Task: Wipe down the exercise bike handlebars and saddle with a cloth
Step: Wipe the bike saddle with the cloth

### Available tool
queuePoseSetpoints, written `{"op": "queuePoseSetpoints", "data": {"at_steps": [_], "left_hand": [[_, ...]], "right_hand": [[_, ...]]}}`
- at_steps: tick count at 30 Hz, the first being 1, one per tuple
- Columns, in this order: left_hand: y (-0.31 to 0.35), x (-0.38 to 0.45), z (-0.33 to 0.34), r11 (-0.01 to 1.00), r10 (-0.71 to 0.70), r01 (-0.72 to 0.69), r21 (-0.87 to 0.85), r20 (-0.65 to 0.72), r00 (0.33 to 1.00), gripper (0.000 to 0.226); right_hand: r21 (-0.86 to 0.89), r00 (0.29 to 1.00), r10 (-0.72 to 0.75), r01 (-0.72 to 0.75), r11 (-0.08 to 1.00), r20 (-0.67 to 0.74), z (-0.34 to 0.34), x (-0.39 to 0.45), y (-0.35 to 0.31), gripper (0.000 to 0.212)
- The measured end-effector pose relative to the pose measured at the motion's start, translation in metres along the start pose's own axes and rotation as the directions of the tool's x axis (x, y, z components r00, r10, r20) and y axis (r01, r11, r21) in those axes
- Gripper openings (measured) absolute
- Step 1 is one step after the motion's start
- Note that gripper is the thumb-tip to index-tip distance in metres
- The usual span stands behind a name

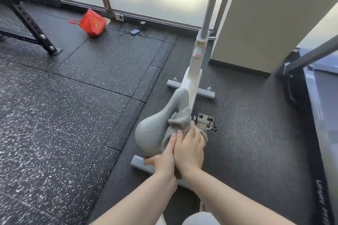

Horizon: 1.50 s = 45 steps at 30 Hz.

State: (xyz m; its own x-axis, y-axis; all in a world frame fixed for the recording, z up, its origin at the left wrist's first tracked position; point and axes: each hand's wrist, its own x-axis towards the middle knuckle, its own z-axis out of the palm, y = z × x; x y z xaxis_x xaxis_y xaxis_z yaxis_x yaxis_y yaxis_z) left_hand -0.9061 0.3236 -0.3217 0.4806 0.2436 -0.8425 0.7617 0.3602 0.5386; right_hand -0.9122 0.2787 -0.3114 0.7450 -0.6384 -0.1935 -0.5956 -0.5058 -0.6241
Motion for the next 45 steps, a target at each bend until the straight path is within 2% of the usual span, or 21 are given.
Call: {"op": "queuePoseSetpoints", "data": {"at_steps": [2, 4, 6, 7, 9, 11, 14, 17, 19, 21, 23, 25, 27, 30, 33, 35, 37, 39, 41, 43, 45], "left_hand": [[0.001, 0.002, 0.004, 0.999, 0.043, -0.044, -0.011, -0.072, 0.996, 0.103], [0.001, 0.000, 0.007, 0.997, 0.070, -0.072, -0.013, -0.146, 0.987, 0.102], [-0.003, -0.001, 0.006, 0.992, 0.116, -0.122, -0.027, -0.152, 0.982, 0.110], [-0.005, -0.002, 0.006, 0.989, 0.143, -0.148, -0.024, -0.150, 0.978, 0.119], [-0.009, -0.001, 0.005, 0.975, 0.219, -0.211, 0.065, -0.157, 0.963, 0.138], [-0.015, -0.005, 0.002, 0.912, 0.364, -0.318, 0.258, -0.157, 0.918, 0.144], [-0.030, -0.015, -0.005, 0.745, 0.607, -0.486, 0.456, -0.162, 0.778, 0.123], [-0.042, -0.020, -0.010, 0.490, 0.844, -0.661, 0.568, -0.122, 0.522, 0.079], [-0.043, -0.017, -0.015, 0.297, 0.930, -0.700, 0.649, -0.032, 0.365, 0.050], [-0.038, -0.015, -0.015, 0.138, 0.961, -0.699, 0.701, 0.076, 0.266, 0.038], [-0.032, -0.016, -0.008, 0.042, 0.949, -0.702, 0.710, 0.192, 0.250, 0.038], [-0.028, -0.017, 0.000, -0.008, 0.914, -0.698, 0.716, 0.288, 0.286, 0.042], [-0.028, -0.015, 0.007, -0.006, 0.899, -0.674, 0.739, 0.299, 0.320, 0.050], [-0.030, -0.011, 0.010, -0.061, 0.906, -0.628, 0.776, 0.307, 0.292, 0.051], [-0.022, -0.010, 0.018, -0.107, 0.914, -0.588, 0.802, 0.312, 0.260, 0.039], [-0.013, -0.009, 0.023, -0.166, 0.906, -0.552, 0.817, 0.348, 0.243, 0.031], [-0.005, -0.006, 0.024, -0.224, 0.888, -0.551, 0.804, 0.402, 0.226, 0.024], [0.000, -0.004, 0.021, -0.255, 0.863, -0.568, 0.783, 0.449, 0.232, 0.024], [0.004, -0.002, 0.021, -0.235, 0.863, -0.584, 0.777, 0.444, 0.243, 0.023], [0.004, -0.001, 0.022, -0.217, 0.868, -0.584, 0.782, 0.429, 0.251, 0.020], [0.003, -0.002, 0.021, -0.217, 0.873, -0.585, 0.782, 0.423, 0.241, 0.017]], "right_hand": [[0.013, 0.996, -0.010, 0.008, 1.000, 0.089, -0.005, 0.030, -0.002, 0.053], [0.078, 0.973, 0.049, -0.069, 0.995, 0.227, -0.009, 0.055, -0.004, 0.049], [0.143, 0.964, 0.023, -0.063, 0.988, 0.266, -0.012, 0.057, 0.001, 0.048], [0.178, 0.971, -0.029, -0.014, 0.984, 0.238, -0.012, 0.051, 0.006, 0.047], [0.229, 0.970, -0.149, 0.103, 0.968, 0.193, -0.013, 0.038, 0.016, 0.048], [0.233, 0.951, -0.191, 0.134, 0.963, 0.242, -0.016, 0.048, 0.016, 0.049], [0.227, 0.925, -0.065, -0.024, 0.974, 0.374, -0.019, 0.086, 0.011, 0.046], [0.234, 0.906, 0.048, -0.159, 0.959, 0.420, -0.023, 0.085, 0.010, 0.050], [0.230, 0.935, -0.010, -0.077, 0.970, 0.354, -0.020, 0.053, 0.017, 0.044], [0.240, 0.950, -0.072, -0.003, 0.971, 0.303, -0.021, 0.041, 0.020, 0.043], [0.208, 0.934, 0.010, -0.089, 0.974, 0.356, -0.014, 0.069, 0.011, 0.052], [0.209, 0.901, 0.069, -0.173, 0.962, 0.427, -0.010, 0.095, 0.000, 0.056], [0.196, 0.900, 0.030, -0.127, 0.972, 0.436, -0.015, 0.088, -0.002, 0.055], [0.184, 0.894, -0.107, 0.028, 0.983, 0.435, -0.025, 0.065, 0.010, 0.045], [0.203, 0.855, -0.064, -0.049, 0.978, 0.514, -0.016, 0.097, 0.000, 0.059], [0.227, 0.855, -0.049, -0.082, 0.970, 0.516, -0.012, 0.108, -0.007, 0.064], [0.134, 0.851, -0.082, 0.014, 0.991, 0.518, -0.017, 0.095, 0.000, 0.057], [0.128, 0.853, -0.087, 0.023, 0.991, 0.514, -0.023, 0.076, 0.007, 0.053], [0.233, 0.840, 0.015, -0.167, 0.958, 0.542, -0.017, 0.091, -0.004, 0.062], [0.344, 0.823, 0.187, -0.415, 0.842, 0.537, -0.007, 0.124, -0.023, 0.072], [0.411, 0.827, 0.261, -0.490, 0.769, 0.498, 0.001, 0.141, -0.030, 0.070]]}}
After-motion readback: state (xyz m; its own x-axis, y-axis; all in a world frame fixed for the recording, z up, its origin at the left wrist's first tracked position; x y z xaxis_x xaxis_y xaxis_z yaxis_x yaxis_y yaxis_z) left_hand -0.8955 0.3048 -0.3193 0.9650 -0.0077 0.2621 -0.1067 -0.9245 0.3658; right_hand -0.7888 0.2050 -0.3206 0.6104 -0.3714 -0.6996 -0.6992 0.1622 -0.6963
